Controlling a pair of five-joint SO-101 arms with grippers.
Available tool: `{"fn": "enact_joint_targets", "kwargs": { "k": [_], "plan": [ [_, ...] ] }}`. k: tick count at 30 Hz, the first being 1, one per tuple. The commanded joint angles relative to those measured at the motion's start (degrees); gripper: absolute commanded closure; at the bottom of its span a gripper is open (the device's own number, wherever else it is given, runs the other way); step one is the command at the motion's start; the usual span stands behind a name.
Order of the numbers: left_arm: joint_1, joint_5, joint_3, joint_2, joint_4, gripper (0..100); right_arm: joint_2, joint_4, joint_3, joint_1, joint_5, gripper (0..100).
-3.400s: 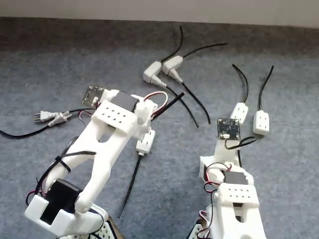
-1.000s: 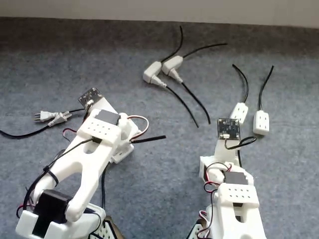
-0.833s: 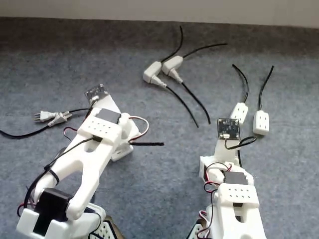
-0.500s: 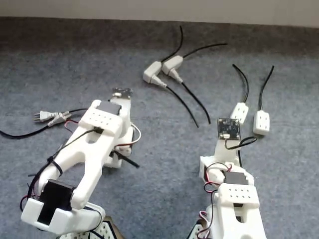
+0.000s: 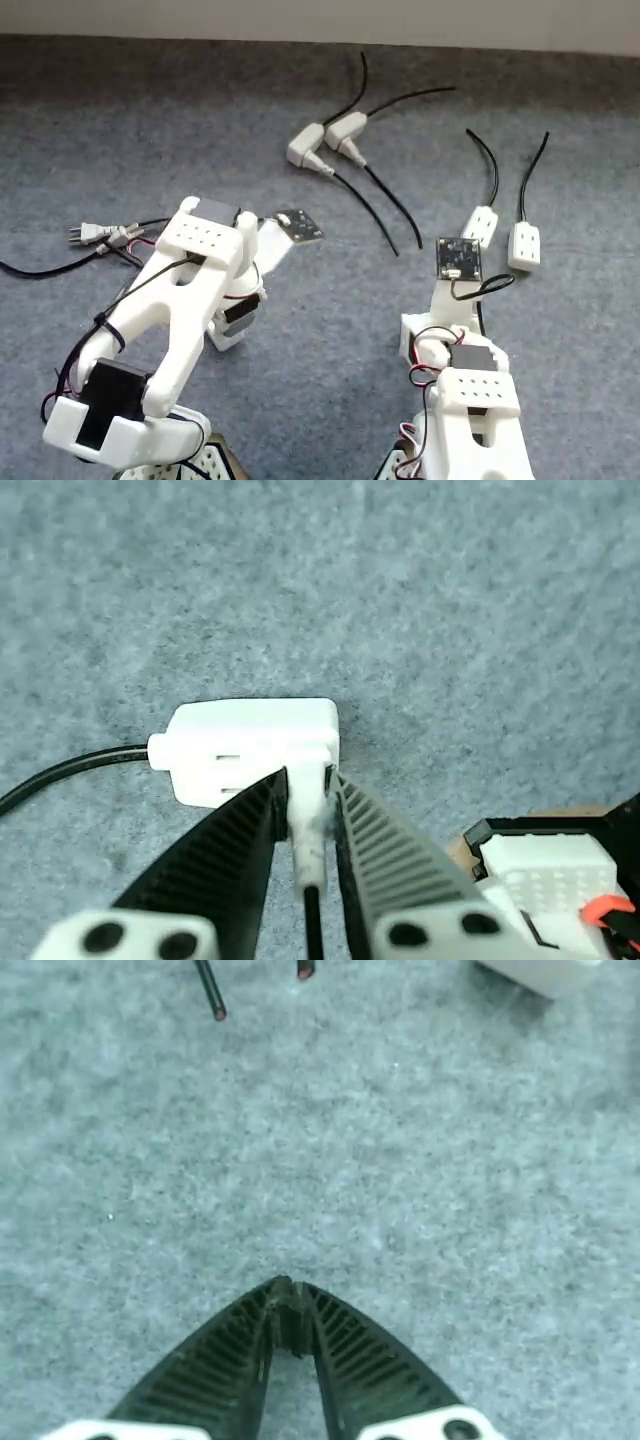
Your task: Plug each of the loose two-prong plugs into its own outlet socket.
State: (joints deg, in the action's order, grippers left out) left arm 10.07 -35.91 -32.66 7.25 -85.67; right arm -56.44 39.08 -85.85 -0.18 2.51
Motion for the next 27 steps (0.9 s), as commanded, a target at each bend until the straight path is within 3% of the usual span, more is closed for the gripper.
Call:
{"fn": "enact_joint_targets", "kwargs": {
  "k": [1, 5, 11, 20, 24, 27],
  "plan": [
    [-1.1, -3.4, -1.5, 0.2, -0.4, 92, -0.7, -1.0, 0.2, 0.4, -0.4, 99.1],
    [-1.1, -3.3, -2.9, 0.7, 0.5, 84, -0.7, -1.0, 0.2, 0.4, -0.3, 99.1],
    [-3.6, -3.1, 2.0, 0.8, 1.5, 84, -0.7, -1.0, 0.2, 0.4, -0.2, 99.1],
    [-13.2, -2.8, 13.8, 0.3, 0.2, 83, -0.7, -1.0, 0.2, 0.4, -0.1, 99.1],
    [-13.3, 6.5, 14.8, 0.7, -3.7, 83, -0.7, -1.0, 0.2, 0.4, -0.1, 99.1],
    [-13.2, 20.8, 16.8, 0.7, -5.5, 83, -0.7, -1.0, 0.2, 0.4, -0.1, 99.1]
  ]
}}
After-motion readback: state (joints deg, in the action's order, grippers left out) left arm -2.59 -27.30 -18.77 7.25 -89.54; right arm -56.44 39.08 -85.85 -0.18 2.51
